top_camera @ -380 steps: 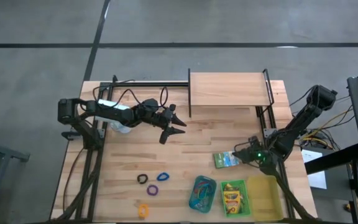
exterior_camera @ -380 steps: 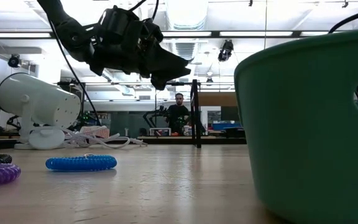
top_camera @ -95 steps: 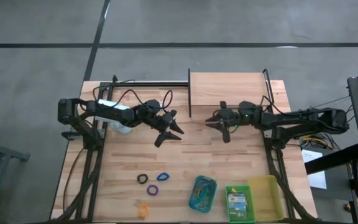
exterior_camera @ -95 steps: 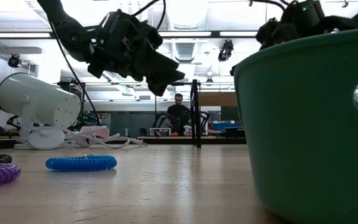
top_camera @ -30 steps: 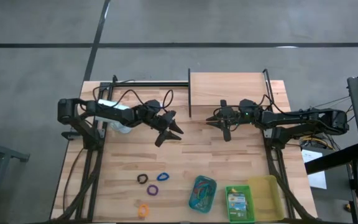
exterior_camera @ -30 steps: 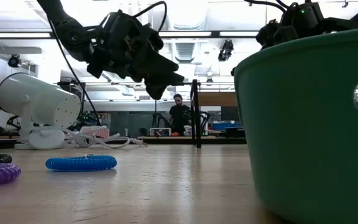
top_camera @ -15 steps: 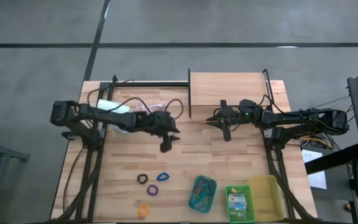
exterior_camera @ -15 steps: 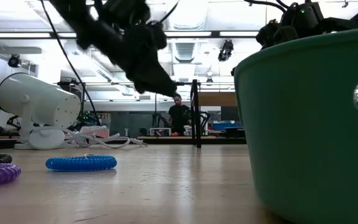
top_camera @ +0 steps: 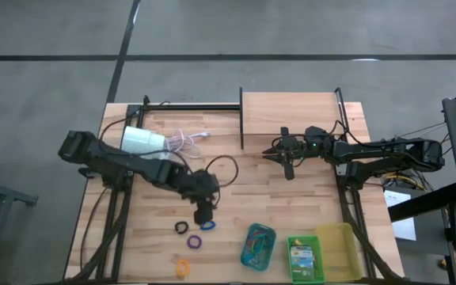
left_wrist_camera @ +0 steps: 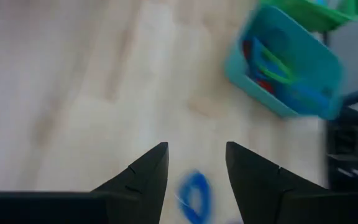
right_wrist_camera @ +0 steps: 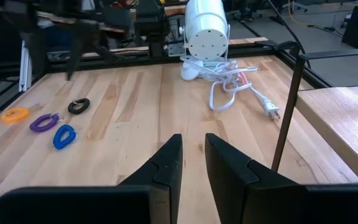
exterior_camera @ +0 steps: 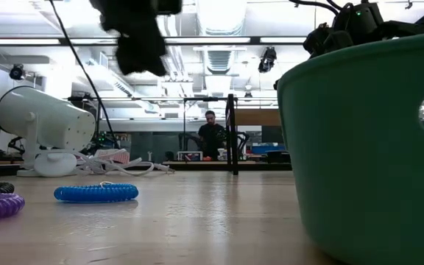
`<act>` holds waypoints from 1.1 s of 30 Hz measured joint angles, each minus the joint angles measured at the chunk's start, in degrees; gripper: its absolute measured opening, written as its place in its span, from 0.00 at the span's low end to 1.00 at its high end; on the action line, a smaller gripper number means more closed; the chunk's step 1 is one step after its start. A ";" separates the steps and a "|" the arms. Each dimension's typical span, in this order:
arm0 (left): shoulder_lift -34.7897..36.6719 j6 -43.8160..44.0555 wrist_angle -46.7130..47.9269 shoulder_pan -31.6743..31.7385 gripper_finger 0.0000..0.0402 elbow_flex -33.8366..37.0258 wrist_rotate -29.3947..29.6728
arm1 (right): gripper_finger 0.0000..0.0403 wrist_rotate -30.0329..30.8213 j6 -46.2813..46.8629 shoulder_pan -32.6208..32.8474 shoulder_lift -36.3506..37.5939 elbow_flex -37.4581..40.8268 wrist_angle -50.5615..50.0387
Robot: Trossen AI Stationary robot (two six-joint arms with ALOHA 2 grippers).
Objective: Pick & Place Office Desk Supplies
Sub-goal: Put the blue spring rubberband into the yellow bin
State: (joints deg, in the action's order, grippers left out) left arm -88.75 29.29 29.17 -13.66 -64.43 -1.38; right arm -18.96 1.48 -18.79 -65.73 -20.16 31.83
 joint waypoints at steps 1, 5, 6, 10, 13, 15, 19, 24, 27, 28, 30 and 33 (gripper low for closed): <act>0.00 2.64 1.52 -1.00 0.41 -0.26 -0.85 | 0.17 0.00 0.00 0.00 0.00 0.00 0.00; -0.02 14.47 3.85 -4.66 0.41 0.49 -1.76 | 0.17 0.00 0.00 0.00 0.00 0.00 0.00; -0.02 17.46 3.93 -5.30 0.41 0.81 -1.83 | 0.17 0.00 0.00 0.00 0.00 0.00 0.00; -0.10 24.75 4.40 -6.16 0.41 2.50 -2.49 | 0.17 0.00 0.00 0.00 0.00 0.00 0.00; -0.11 26.42 3.74 -6.18 0.41 4.26 -2.02 | 0.17 0.00 0.00 0.00 0.00 0.00 0.00; -0.11 29.47 3.49 -6.24 0.41 5.99 -1.84 | 0.17 0.00 0.00 0.02 0.00 0.00 0.00; -0.18 34.80 2.82 -6.76 0.41 8.61 -1.17 | 0.17 0.00 0.00 0.02 0.00 0.00 0.00; -0.31 35.58 -0.10 -7.90 0.41 9.62 0.75 | 0.17 -0.01 0.00 0.02 0.00 0.00 0.00; -0.31 34.27 -1.39 -8.06 0.41 9.62 4.04 | 0.17 0.00 0.00 0.00 0.00 0.00 0.00; -0.57 33.78 -1.86 -8.06 0.41 9.62 4.53 | 0.17 0.00 0.00 0.01 0.00 0.00 0.00; -1.70 33.10 -2.60 -8.08 0.41 9.58 4.60 | 0.17 -0.02 0.00 0.02 0.02 0.00 0.02; -4.57 32.64 -3.94 -8.12 0.41 9.60 2.70 | 0.17 0.00 0.00 0.00 0.02 0.00 0.02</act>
State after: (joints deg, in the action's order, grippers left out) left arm -93.32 61.93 25.23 -21.78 -54.83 1.32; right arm -18.96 1.48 -18.79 -65.71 -20.16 31.86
